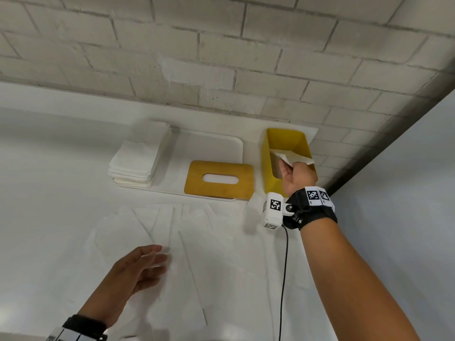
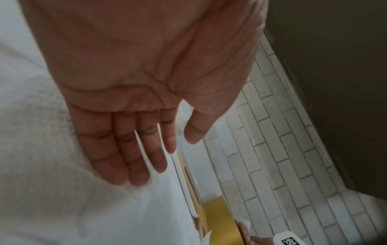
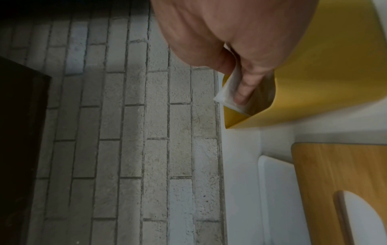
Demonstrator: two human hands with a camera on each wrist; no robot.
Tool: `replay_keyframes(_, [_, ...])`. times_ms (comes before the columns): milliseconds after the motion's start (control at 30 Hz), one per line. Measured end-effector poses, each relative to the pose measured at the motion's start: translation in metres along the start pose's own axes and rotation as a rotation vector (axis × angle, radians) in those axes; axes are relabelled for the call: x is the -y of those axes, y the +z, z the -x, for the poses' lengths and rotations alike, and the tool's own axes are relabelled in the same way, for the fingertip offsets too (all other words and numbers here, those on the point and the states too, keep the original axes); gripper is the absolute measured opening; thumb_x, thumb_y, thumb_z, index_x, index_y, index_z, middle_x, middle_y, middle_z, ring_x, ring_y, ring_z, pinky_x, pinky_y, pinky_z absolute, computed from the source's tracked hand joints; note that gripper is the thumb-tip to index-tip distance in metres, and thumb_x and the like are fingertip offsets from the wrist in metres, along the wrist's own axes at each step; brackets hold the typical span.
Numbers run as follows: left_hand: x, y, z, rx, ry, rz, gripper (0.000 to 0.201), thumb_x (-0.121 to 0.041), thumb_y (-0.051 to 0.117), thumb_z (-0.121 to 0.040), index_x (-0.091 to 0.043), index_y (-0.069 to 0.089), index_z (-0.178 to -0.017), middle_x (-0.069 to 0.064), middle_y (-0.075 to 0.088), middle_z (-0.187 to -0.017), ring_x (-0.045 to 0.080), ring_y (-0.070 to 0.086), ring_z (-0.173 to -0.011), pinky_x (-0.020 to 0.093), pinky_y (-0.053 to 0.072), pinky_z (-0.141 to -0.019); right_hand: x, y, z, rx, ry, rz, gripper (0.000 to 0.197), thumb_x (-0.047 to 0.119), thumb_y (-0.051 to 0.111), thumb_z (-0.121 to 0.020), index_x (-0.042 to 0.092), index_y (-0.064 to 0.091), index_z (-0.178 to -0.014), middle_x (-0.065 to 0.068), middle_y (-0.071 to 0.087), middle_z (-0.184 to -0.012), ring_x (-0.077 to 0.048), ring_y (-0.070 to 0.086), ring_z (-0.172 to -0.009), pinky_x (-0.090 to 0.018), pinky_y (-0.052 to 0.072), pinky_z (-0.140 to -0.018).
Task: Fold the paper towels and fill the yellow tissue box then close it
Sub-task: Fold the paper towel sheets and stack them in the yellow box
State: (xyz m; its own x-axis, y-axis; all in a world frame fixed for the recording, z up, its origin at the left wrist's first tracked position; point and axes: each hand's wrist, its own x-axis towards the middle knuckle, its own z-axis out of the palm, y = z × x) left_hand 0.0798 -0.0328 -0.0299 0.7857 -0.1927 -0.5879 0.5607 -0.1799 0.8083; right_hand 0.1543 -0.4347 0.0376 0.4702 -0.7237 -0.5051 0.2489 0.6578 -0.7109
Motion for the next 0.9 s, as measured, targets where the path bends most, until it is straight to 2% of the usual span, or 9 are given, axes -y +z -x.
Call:
replay_keyframes(100, [0.0, 0.001, 0.001, -0.01, -0.01, -0.008, 0.023, -0.017, 0.052, -0.105, -0.015, 0.071, -0.118, 0.008, 0.078, -0.111, 0.029, 0.075, -0.103, 0.045, 0.054, -0.094, 0.001, 0.003, 0.0, 0.067, 0.018, 0.054, 0.026, -0.011, 0.031, -0.102, -0.005, 0.056, -0.097, -0.022, 0.061, -0.104, -0.035, 0.062, -0.1, -0.049, 0.048, -0.106])
replay_keyframes(167, [-0.001, 0.002, 0.001, -0.014, -0.018, -0.013, 0.023, -0.016, 0.052, -0.105, -0.014, 0.071, -0.117, 0.008, 0.078, -0.11, 0.028, 0.075, -0.102, 0.044, 0.054, -0.093, 0.002, 0.006, -0.004, 0.041, 0.022, 0.093, 0.029, -0.008, 0.031, -0.103, -0.006, 0.054, -0.121, -0.025, 0.059, -0.115, -0.041, 0.058, -0.121, -0.048, 0.051, -0.103])
replay_keyframes(233, [-0.002, 0.002, 0.001, -0.013, -0.025, -0.018, 0.023, -0.016, 0.051, -0.105, -0.014, 0.071, -0.117, 0.008, 0.078, -0.11, 0.029, 0.075, -0.102, 0.044, 0.055, -0.093, 0.0, 0.009, -0.011, -0.018, 0.021, 0.087, 0.039, -0.009, 0.032, -0.101, -0.004, 0.048, -0.136, -0.023, 0.059, -0.108, -0.046, 0.054, -0.128, -0.05, 0.053, -0.098])
replay_keyframes(367, [-0.004, 0.002, -0.001, -0.018, -0.04, -0.034, 0.023, -0.017, 0.052, -0.105, -0.015, 0.071, -0.118, 0.007, 0.078, -0.11, 0.029, 0.075, -0.101, 0.045, 0.055, -0.092, -0.001, 0.013, -0.009, -0.02, 0.043, 0.075, 0.046, -0.011, 0.032, -0.1, -0.005, 0.044, -0.144, -0.027, 0.058, -0.12, -0.047, 0.056, -0.125, -0.053, 0.051, -0.102])
replay_keyframes(500, [-0.005, 0.002, -0.002, -0.013, -0.036, -0.056, 0.023, -0.017, 0.051, -0.105, -0.015, 0.07, -0.119, 0.006, 0.079, -0.109, 0.028, 0.076, -0.1, 0.044, 0.055, -0.092, 0.001, 0.011, -0.008, -0.021, 0.049, 0.05, 0.042, -0.01, 0.036, -0.099, -0.006, 0.048, -0.139, -0.029, 0.056, -0.126, -0.045, 0.058, -0.12, -0.053, 0.051, -0.102])
replay_keyframes(667, [-0.006, 0.003, -0.001, 0.003, -0.031, -0.073, 0.023, -0.018, 0.052, -0.105, -0.016, 0.07, -0.119, 0.005, 0.078, -0.11, 0.027, 0.075, -0.1, 0.045, 0.055, -0.094, 0.011, 0.003, 0.008, -0.026, 0.041, 0.104, 0.03, -0.003, 0.053, -0.096, -0.006, 0.054, -0.126, -0.021, 0.054, -0.118, -0.025, 0.058, -0.085, -0.039, 0.06, -0.088])
replay_keyframes(733, [-0.006, 0.003, 0.001, 0.009, -0.022, -0.073, 0.023, -0.018, 0.052, -0.105, -0.016, 0.071, -0.119, 0.006, 0.078, -0.112, 0.028, 0.075, -0.103, 0.045, 0.055, -0.095, 0.014, -0.005, 0.024, 0.029, 0.041, 0.125, 0.033, -0.001, 0.052, -0.098, -0.005, 0.054, -0.13, -0.023, 0.056, -0.125, -0.021, 0.06, -0.086, -0.037, 0.059, -0.093])
replay_keyframes(800, [-0.007, 0.006, 0.004, 0.011, -0.012, -0.081, 0.023, -0.017, 0.052, -0.105, -0.016, 0.07, -0.119, 0.005, 0.078, -0.111, 0.028, 0.074, -0.103, 0.045, 0.055, -0.095, 0.015, -0.019, 0.044, 0.076, 0.023, 0.112, 0.019, -0.001, 0.052, -0.098, -0.001, 0.058, -0.117, -0.023, 0.057, -0.131, -0.022, 0.065, -0.092, -0.039, 0.058, -0.096])
replay_keyframes(900, [-0.01, 0.012, 0.008, 0.007, 0.021, -0.118, 0.022, -0.017, 0.052, -0.105, -0.016, 0.07, -0.117, 0.003, 0.079, -0.108, 0.026, 0.075, -0.1, 0.043, 0.056, -0.091, 0.005, -0.048, 0.074, 0.187, -0.012, 0.187, 0.021, -0.001, 0.052, -0.1, 0.007, 0.054, -0.12, -0.018, 0.065, -0.119, -0.024, 0.071, -0.094, -0.034, 0.059, -0.091])
